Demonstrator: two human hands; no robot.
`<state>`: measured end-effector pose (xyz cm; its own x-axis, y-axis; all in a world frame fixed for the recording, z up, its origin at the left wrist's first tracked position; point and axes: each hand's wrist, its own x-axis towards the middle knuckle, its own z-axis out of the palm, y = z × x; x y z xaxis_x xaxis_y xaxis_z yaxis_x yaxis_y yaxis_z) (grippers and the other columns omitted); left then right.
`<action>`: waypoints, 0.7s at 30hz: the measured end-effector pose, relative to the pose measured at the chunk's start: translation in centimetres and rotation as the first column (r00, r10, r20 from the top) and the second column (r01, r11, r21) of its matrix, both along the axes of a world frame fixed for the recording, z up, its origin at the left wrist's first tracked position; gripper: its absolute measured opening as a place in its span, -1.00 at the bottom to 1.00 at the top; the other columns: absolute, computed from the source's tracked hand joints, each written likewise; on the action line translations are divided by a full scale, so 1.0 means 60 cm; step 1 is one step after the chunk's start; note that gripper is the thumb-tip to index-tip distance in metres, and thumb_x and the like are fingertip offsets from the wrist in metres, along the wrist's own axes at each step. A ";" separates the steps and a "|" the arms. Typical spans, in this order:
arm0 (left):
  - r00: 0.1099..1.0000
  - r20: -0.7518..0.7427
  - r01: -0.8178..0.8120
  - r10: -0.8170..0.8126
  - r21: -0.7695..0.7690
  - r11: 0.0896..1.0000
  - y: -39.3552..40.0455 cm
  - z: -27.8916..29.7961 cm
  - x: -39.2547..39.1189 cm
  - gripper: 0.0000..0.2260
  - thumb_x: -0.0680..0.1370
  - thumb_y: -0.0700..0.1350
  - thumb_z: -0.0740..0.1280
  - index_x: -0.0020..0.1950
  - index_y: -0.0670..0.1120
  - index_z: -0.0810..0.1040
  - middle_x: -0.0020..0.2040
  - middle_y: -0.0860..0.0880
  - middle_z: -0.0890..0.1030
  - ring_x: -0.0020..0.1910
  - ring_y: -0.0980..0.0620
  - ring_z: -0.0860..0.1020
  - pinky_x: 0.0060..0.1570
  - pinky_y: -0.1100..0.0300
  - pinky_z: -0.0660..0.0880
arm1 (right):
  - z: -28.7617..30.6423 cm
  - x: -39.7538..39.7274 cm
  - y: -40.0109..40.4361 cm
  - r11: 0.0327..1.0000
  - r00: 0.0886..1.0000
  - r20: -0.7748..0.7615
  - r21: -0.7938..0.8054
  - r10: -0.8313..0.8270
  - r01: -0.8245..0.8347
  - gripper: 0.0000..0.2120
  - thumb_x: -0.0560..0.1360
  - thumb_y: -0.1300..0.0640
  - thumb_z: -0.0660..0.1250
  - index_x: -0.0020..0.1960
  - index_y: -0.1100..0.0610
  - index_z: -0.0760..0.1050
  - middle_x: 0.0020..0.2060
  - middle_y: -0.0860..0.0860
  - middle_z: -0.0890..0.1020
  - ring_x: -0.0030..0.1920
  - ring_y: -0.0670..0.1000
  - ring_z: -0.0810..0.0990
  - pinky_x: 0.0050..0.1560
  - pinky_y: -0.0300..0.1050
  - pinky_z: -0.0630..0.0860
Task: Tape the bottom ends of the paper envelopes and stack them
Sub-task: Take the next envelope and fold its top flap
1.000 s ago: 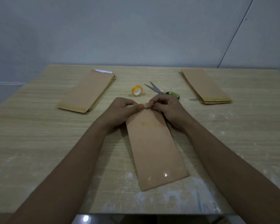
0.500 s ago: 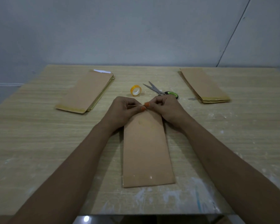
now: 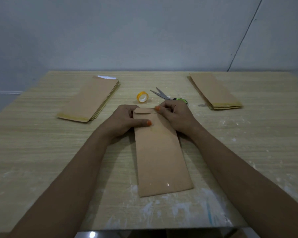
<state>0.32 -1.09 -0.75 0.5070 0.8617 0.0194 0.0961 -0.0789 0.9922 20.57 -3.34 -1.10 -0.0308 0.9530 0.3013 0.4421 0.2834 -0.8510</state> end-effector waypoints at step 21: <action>0.905 -0.222 -0.228 0.362 0.464 0.856 0.012 -0.027 0.006 -0.86 0.56 -0.06 0.42 -0.20 -0.02 0.63 -0.29 0.02 0.63 -0.29 0.05 0.54 -0.27 0.14 0.43 | -0.017 -0.001 0.014 0.983 0.968 0.245 0.183 -0.056 0.011 -0.91 0.51 0.20 0.42 -0.15 0.20 0.66 -0.25 0.05 0.61 -0.19 -0.04 0.53 -0.15 -0.17 0.40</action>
<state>0.67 -0.39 -2.37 0.2692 0.9139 0.3039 0.4604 -0.3992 0.7929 20.52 -2.50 -2.10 -0.0951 0.8861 0.4536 0.6450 0.4019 -0.6500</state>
